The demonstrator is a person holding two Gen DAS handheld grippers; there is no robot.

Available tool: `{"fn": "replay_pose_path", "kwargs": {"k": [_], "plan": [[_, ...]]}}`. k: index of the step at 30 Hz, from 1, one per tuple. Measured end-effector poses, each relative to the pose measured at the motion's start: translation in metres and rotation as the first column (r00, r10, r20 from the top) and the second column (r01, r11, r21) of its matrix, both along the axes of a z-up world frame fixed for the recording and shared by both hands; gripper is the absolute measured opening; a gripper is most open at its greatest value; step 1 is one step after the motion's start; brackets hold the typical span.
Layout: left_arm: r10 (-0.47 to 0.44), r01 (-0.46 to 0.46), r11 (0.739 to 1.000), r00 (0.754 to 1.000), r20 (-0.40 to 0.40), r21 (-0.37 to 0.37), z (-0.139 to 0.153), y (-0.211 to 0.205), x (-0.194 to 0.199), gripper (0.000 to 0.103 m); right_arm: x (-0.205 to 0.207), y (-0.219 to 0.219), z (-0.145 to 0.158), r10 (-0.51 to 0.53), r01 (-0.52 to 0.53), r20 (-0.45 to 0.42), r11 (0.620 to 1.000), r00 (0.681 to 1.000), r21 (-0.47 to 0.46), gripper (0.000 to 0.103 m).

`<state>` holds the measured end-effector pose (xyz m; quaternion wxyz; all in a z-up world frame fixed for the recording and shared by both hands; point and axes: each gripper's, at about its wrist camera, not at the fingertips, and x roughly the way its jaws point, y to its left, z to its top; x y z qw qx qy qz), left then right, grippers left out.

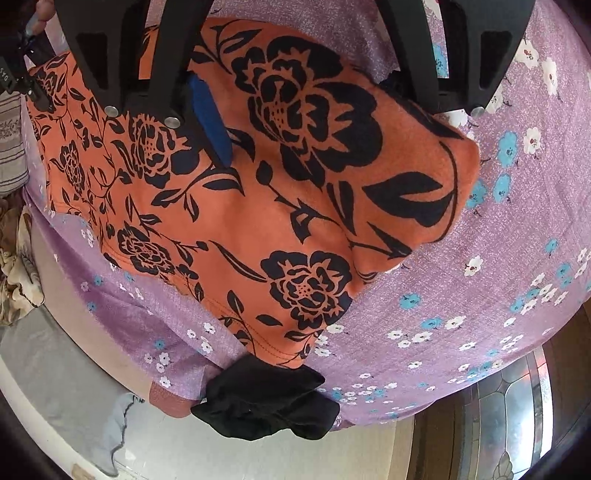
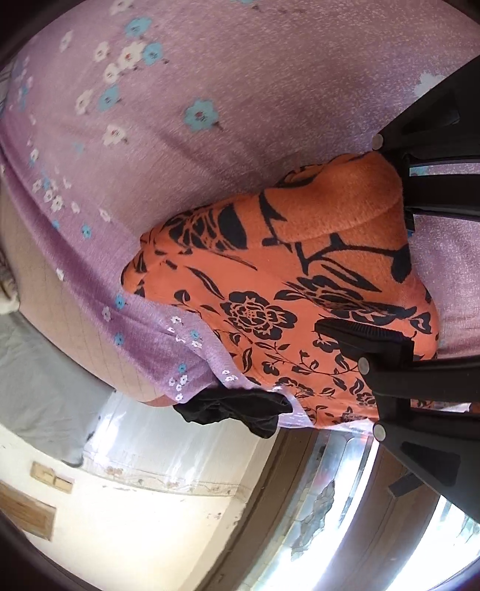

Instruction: Fold small clothes

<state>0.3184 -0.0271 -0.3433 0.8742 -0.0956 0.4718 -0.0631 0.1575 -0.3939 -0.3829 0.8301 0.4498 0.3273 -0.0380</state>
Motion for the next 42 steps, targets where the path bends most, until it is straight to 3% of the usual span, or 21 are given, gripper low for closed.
{"fn": "replay_pose_path", "kwargs": {"k": [3,5,8,12,13,15,18,22,29,34,37,40,42], "plan": [[0.007,-0.007,1.000,1.000,0.003,-0.011,-0.002,-0.003,0.003,0.076,0.007,-0.003,-0.020,0.016,-0.010,-0.065,0.997,0.998,0.080,0.039],[0.002,-0.002,1.000,1.000,-0.004,-0.027,-0.002,-0.003,0.004,0.080,0.007,-0.008,-0.024,0.007,0.000,-0.056,0.992,0.998,0.125,0.038],[0.011,-0.011,0.998,1.000,0.001,-0.065,-0.001,-0.001,0.005,0.078,0.007,-0.011,-0.024,0.023,-0.018,-0.025,0.985,0.999,0.174,0.055],[0.035,-0.035,0.994,0.999,0.001,-0.101,-0.002,0.007,0.010,0.050,0.011,-0.006,-0.021,0.019,-0.016,-0.026,0.992,0.999,0.128,0.056],[0.040,-0.039,0.993,0.999,0.006,-0.113,-0.002,0.008,0.010,0.046,0.012,-0.006,-0.020,0.012,-0.009,-0.025,0.994,1.000,0.107,0.056],[0.039,-0.036,0.994,0.999,0.021,-0.102,-0.001,0.007,0.010,0.035,0.018,-0.003,-0.017,-0.006,0.007,-0.062,1.000,0.998,0.018,0.024],[0.021,-0.017,0.999,0.998,0.062,-0.051,0.005,-0.001,0.006,0.027,0.022,0.005,-0.009,-0.012,0.007,-0.069,0.998,0.998,-0.066,0.019],[0.010,-0.005,0.999,0.995,0.099,-0.047,0.018,-0.002,-0.001,0.023,0.019,0.019,0.015,-0.013,0.003,-0.043,0.975,0.999,-0.221,0.016],[-0.022,0.030,0.997,0.993,0.119,-0.067,0.038,0.002,-0.023,0.022,-0.009,0.032,0.041,-0.028,0.025,-0.004,0.948,1.000,-0.317,0.015],[-0.043,0.048,0.997,0.996,0.074,-0.065,0.035,0.012,-0.052,0.022,-0.043,0.038,0.042,-0.049,0.034,-0.043,0.952,0.998,-0.306,0.015],[-0.032,0.035,0.996,0.999,0.032,-0.086,0.032,0.022,-0.072,0.022,-0.064,0.040,0.048,-0.067,0.058,-0.018,0.946,0.998,-0.319,0.015],[-0.025,0.025,0.998,1.000,0.002,-0.062,0.025,0.025,-0.083,0.023,-0.086,0.041,0.044,-0.089,0.080,-0.019,0.957,0.996,-0.280,0.015],[-0.020,0.018,0.998,0.999,-0.031,-0.053,0.019,0.028,-0.082,0.024,-0.092,0.041,0.030,-0.106,0.087,-0.071,0.968,0.992,-0.234,0.015]]}}
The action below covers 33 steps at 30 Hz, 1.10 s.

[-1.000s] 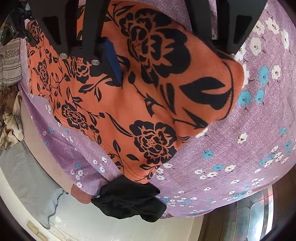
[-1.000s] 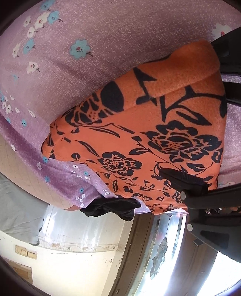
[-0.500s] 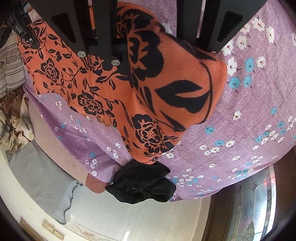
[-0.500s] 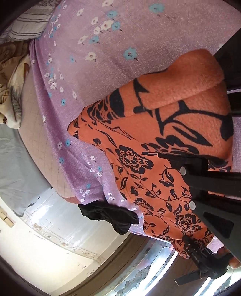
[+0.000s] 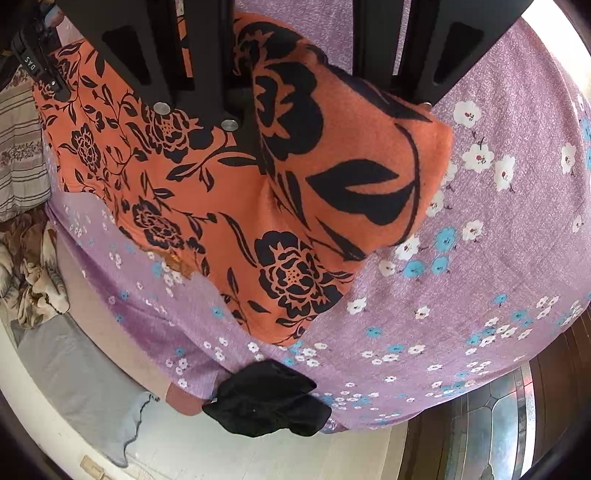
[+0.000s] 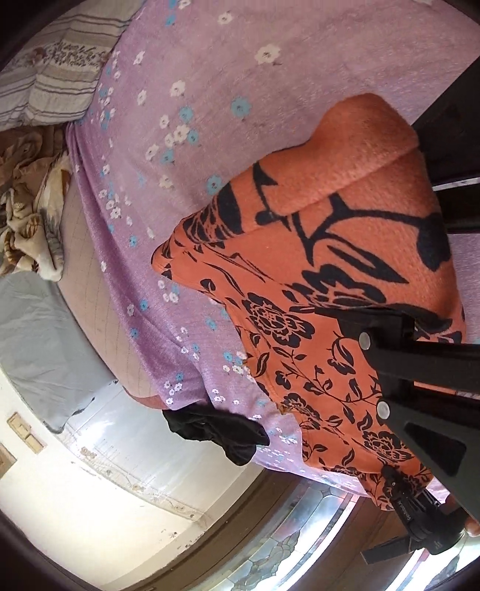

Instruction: Fold small clothes

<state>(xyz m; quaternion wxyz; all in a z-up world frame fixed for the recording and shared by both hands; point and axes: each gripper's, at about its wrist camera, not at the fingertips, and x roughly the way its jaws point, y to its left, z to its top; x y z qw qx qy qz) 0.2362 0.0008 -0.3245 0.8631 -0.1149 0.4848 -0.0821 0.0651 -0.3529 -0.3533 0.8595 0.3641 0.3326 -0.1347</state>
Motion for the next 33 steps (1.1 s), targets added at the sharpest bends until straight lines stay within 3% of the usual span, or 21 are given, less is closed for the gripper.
{"fn": "replay_pose_path", "kwargs": {"k": [3,5,7,8,9,12,14,16,18,22,24,26,27,29,33], "plan": [[0.024,-0.028,0.998,0.998,-0.063,-0.062,-0.004,0.015,0.007,0.033,0.003,-0.006,-0.027,-0.009,0.021,-0.113,0.994,0.994,0.107,0.021],[0.062,-0.070,0.993,0.994,-0.089,-0.096,-0.002,0.028,0.009,0.038,-0.001,-0.009,-0.030,-0.018,0.036,-0.125,0.989,0.992,0.143,0.028],[0.101,-0.112,0.988,0.989,-0.107,-0.107,0.002,0.040,0.008,0.040,-0.011,-0.007,-0.023,-0.017,0.035,-0.150,0.992,0.989,0.122,0.040],[0.117,-0.130,0.985,0.987,-0.113,-0.113,0.005,0.047,0.007,0.040,-0.019,-0.006,-0.022,-0.018,0.037,-0.162,0.992,0.987,0.118,0.056],[0.132,-0.145,0.982,0.985,-0.109,-0.120,0.008,0.054,0.004,0.041,-0.029,-0.005,-0.019,-0.020,0.041,-0.165,0.991,0.986,0.128,0.063],[0.200,-0.202,0.978,0.979,-0.049,-0.046,0.021,0.067,-0.002,0.044,-0.055,0.001,-0.012,0.032,-0.006,-0.170,0.988,0.985,0.152,0.063],[0.256,-0.258,0.966,0.965,0.049,0.036,0.038,0.072,-0.006,0.044,-0.066,0.007,0.001,0.066,-0.047,-0.151,0.991,0.986,0.125,0.060],[0.266,-0.277,0.959,0.954,0.137,0.062,0.054,0.075,-0.011,0.044,-0.068,0.014,0.021,0.091,-0.084,-0.112,0.994,0.990,0.064,0.051],[0.244,-0.258,0.963,0.955,0.171,0.070,0.060,0.071,-0.012,0.051,-0.061,0.019,0.040,0.106,-0.107,-0.069,0.994,0.992,-0.017,0.043],[0.153,-0.164,0.980,0.983,0.097,0.111,0.038,0.051,-0.001,0.051,-0.025,0.014,0.038,0.086,-0.094,-0.091,0.992,0.992,-0.088,0.043],[0.114,-0.116,0.978,0.993,0.020,0.171,0.017,0.041,0.008,0.051,-0.008,0.004,0.017,0.033,-0.059,-0.177,0.987,0.984,-0.149,0.043],[0.109,-0.094,0.976,0.992,-0.067,0.197,-0.006,0.039,0.017,0.051,0.005,-0.011,-0.013,0.007,-0.045,-0.285,0.991,0.958,-0.126,0.040],[0.114,-0.096,0.979,0.990,-0.088,0.182,-0.012,0.041,0.020,0.052,0.005,-0.014,-0.012,-0.006,-0.031,-0.269,0.991,0.963,-0.132,0.039],[0.121,-0.106,0.980,0.990,-0.077,0.170,-0.009,0.045,0.023,0.054,0.013,-0.007,0.004,0.003,-0.055,-0.279,0.983,0.960,-0.176,0.042],[0.123,-0.114,0.969,0.992,-0.026,0.217,0.000,0.043,0.025,0.054,0.046,0.013,0.032,0.070,-0.123,-0.246,0.970,0.967,-0.208,0.042]]}}
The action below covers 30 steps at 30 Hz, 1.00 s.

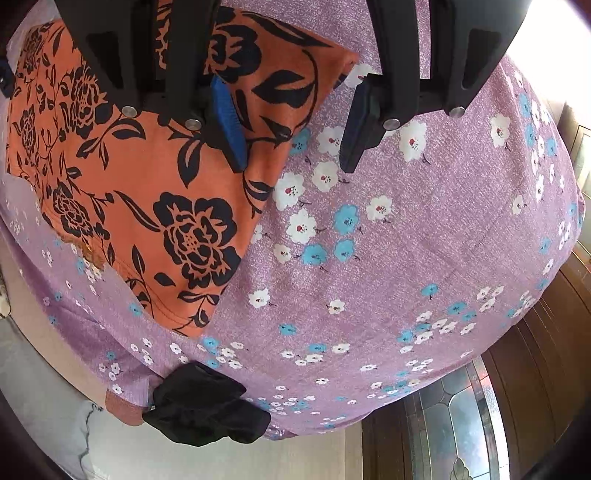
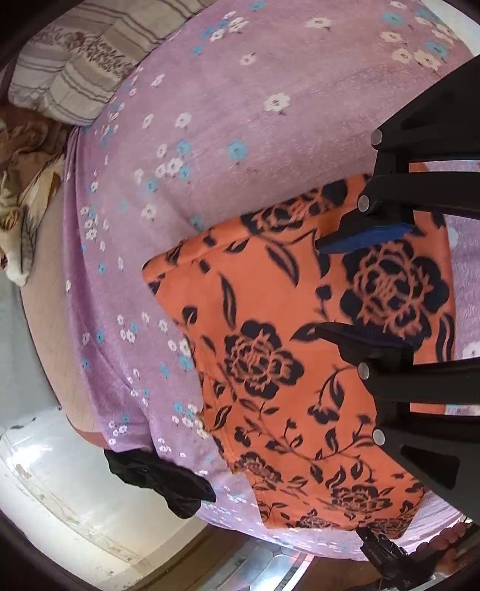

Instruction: Fold small clothes

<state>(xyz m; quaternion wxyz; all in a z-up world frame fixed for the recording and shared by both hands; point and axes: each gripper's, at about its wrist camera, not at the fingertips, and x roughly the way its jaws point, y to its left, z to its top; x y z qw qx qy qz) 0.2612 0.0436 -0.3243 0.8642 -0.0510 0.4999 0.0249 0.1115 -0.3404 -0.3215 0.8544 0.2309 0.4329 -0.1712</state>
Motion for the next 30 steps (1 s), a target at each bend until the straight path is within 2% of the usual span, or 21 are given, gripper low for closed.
{"fn": "replay_pose_path", "kwargs": {"k": [3,6,10,13,14,15,18,21,23,26,28,30], "plan": [[-0.021,0.021,1.000,1.000,0.011,-0.005,0.003,-0.004,-0.002,0.054,0.044,0.027,0.012,0.083,-0.083,0.025,0.996,0.996,-0.024,0.042],[-0.039,0.039,0.999,0.999,0.008,0.015,0.002,-0.010,-0.001,0.054,0.094,0.053,0.011,0.150,-0.150,0.034,0.989,0.988,0.001,0.042],[-0.043,0.043,0.999,0.999,-0.014,0.017,-0.005,-0.009,0.005,0.055,0.160,0.073,-0.009,0.178,-0.177,-0.019,0.983,0.984,0.048,0.042],[-0.044,0.045,0.998,0.999,-0.007,0.037,-0.006,-0.007,0.009,0.063,0.199,0.074,-0.044,0.155,-0.147,-0.128,0.987,0.980,0.073,0.042],[-0.043,0.044,0.998,0.999,-0.009,0.039,-0.008,-0.006,0.010,0.066,0.206,0.073,-0.053,0.144,-0.134,-0.145,0.988,0.979,0.077,0.043],[-0.042,0.043,0.998,0.999,-0.015,0.036,-0.009,-0.005,0.011,0.068,0.206,0.071,-0.053,0.129,-0.122,-0.119,0.990,0.984,0.065,0.046],[-0.014,0.014,1.000,0.999,-0.033,0.008,-0.011,0.002,0.010,0.074,0.212,0.080,-0.043,0.119,-0.115,-0.158,0.993,0.980,0.029,0.047],[0.003,-0.005,0.998,0.999,-0.041,-0.059,-0.005,0.009,0.001,0.074,0.218,0.105,-0.021,0.216,-0.217,-0.100,0.976,0.971,0.009,0.047],[0.019,-0.020,0.996,1.000,-0.006,-0.082,0.003,0.012,-0.008,0.074,0.225,0.131,-0.006,0.297,-0.297,-0.050,0.955,0.954,0.005,0.047],[0.021,-0.020,0.998,1.000,0.019,-0.060,0.006,0.012,-0.010,0.074,0.240,0.179,0.006,0.441,-0.441,0.002,0.897,0.897,0.039,0.046],[0.020,-0.020,0.999,1.000,-0.010,-0.031,-0.002,0.011,-0.007,0.074,0.252,0.209,0.003,0.519,-0.518,0.003,0.851,0.854,0.086,0.044],[0.019,-0.021,0.999,0.999,-0.050,-0.046,-0.012,0.012,-0.003,0.074,0.266,0.235,-0.007,0.562,-0.556,-0.029,0.823,0.827,0.118,0.044]]}}
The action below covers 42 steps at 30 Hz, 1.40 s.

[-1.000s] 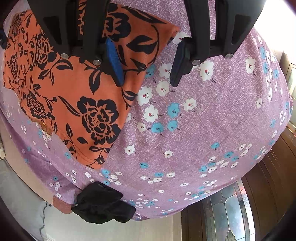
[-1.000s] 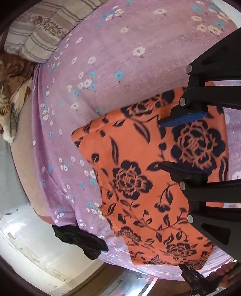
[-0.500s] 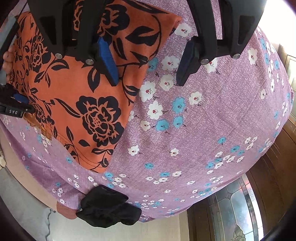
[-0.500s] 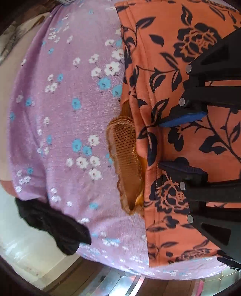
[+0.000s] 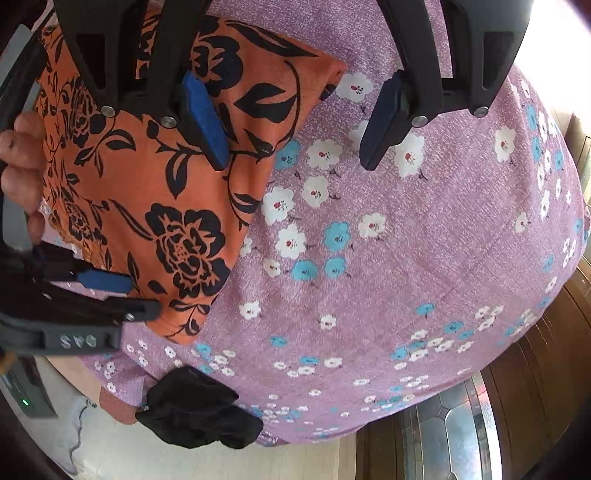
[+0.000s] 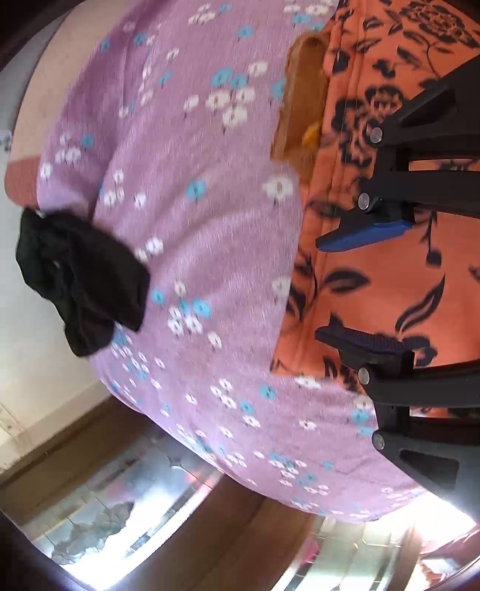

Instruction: Fold small clothes

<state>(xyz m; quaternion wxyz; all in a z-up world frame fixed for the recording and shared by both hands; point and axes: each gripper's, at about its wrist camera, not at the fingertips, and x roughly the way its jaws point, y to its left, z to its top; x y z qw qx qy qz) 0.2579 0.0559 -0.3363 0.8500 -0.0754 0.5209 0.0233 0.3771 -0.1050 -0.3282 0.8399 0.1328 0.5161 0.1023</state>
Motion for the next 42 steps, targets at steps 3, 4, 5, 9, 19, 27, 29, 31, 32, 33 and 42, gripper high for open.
{"fn": "replay_pose_path", "kwargs": {"k": [3,4,5,9,19,27,29,31,32,33,42], "plan": [[-0.004,0.003,1.000,1.000,0.016,0.021,0.000,-0.002,0.002,0.074,0.026,0.021,-0.028,0.002,-0.006,-0.074,0.999,0.997,-0.054,0.044],[-0.010,0.010,1.000,1.000,0.016,0.029,-0.001,-0.003,0.003,0.074,0.033,0.022,-0.034,-0.005,0.001,-0.070,0.998,0.998,-0.056,0.044],[-0.010,0.010,1.000,1.000,0.013,0.027,-0.002,-0.003,0.004,0.075,0.039,0.020,-0.035,-0.018,0.016,-0.053,0.999,0.998,-0.044,0.044],[0.005,-0.005,1.000,1.000,0.003,-0.013,-0.001,0.004,0.006,0.075,0.037,0.008,-0.030,-0.078,0.081,-0.064,0.996,0.995,0.036,0.044],[0.191,-0.194,0.973,0.981,-0.030,-0.122,0.004,0.065,-0.004,0.075,-0.076,-0.039,0.020,-0.080,0.079,0.067,0.997,0.995,0.018,0.044],[0.243,-0.238,0.932,0.970,-0.019,-0.274,0.007,0.092,-0.042,0.073,-0.175,-0.072,0.007,-0.074,0.077,0.046,0.995,0.996,-0.059,0.044],[0.201,-0.189,0.940,0.979,0.014,-0.285,0.009,0.082,-0.055,0.068,-0.186,-0.084,-0.012,-0.090,0.089,-0.002,0.994,0.996,-0.065,0.044],[0.150,-0.132,0.937,0.988,0.032,-0.325,0.009,0.069,-0.065,0.057,-0.195,-0.099,-0.032,-0.118,0.115,-0.045,0.991,0.992,-0.069,0.043],[0.120,-0.102,0.936,0.992,0.031,-0.338,0.007,0.061,-0.068,0.055,-0.203,-0.105,-0.030,-0.127,0.127,-0.007,0.991,0.992,-0.033,0.041],[0.092,-0.077,0.937,0.995,0.028,-0.340,0.006,0.052,-0.069,0.055,-0.209,-0.109,-0.026,-0.134,0.134,0.001,0.991,0.991,-0.013,0.041],[0.066,-0.050,0.901,0.998,0.023,-0.431,-0.004,0.015,-0.063,0.077,-0.264,-0.162,-0.012,-0.233,0.224,0.147,0.972,0.961,0.077,0.043]]}}
